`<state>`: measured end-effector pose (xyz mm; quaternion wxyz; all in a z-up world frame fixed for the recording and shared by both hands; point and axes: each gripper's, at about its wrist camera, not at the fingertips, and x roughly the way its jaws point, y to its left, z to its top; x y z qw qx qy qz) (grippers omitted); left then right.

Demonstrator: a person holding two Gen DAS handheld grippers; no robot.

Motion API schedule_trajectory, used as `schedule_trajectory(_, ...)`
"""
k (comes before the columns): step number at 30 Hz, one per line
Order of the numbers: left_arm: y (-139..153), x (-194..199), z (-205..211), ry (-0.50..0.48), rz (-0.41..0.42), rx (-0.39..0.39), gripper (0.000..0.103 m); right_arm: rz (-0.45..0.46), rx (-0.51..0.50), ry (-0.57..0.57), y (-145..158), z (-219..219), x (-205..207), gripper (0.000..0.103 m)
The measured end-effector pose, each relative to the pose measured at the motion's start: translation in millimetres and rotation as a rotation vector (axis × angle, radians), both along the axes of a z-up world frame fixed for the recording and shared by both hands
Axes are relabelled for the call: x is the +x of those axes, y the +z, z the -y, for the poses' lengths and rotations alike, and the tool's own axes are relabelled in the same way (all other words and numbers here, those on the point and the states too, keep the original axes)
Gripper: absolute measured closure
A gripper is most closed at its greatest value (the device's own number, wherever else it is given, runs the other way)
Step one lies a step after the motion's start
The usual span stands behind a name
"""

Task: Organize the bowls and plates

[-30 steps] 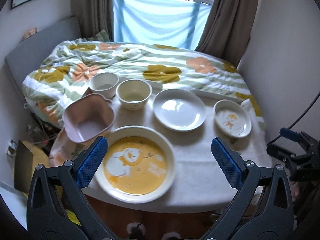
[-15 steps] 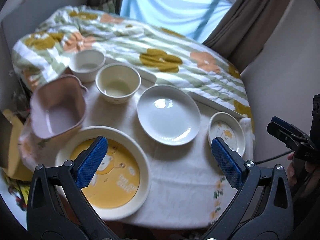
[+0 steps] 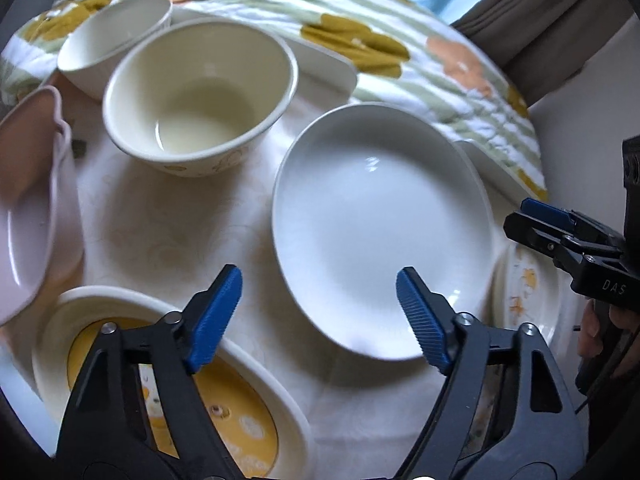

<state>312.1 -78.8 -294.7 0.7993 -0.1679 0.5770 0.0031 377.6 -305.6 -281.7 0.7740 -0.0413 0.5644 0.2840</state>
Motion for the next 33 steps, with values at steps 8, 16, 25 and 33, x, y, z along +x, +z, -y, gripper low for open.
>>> schedule_trajectory(8, -21.4, 15.0, -0.4, -0.011, -0.051, 0.042, 0.058, -0.075, -0.027, 0.051, -32.7, -12.2, 16.9, 0.057)
schedule_trajectory(16, -19.5, 22.7, 6.3, -0.054, -0.046, 0.083, 0.077, -0.111, -0.02, 0.082, -41.3, -21.4, 20.1, 0.086)
schedule_trajectory(25, -19.7, 25.6, 5.5, -0.059, -0.039, 0.08, 0.077, -0.104, -0.03, 0.094, -41.9, -24.4, 19.3, 0.086)
schedule_trajectory(33, -1.4, 16.3, 3.4, -0.067, 0.007, 0.083, 0.077, -0.085, -0.008, 0.068, -35.9, -19.5, 11.9, 0.086)
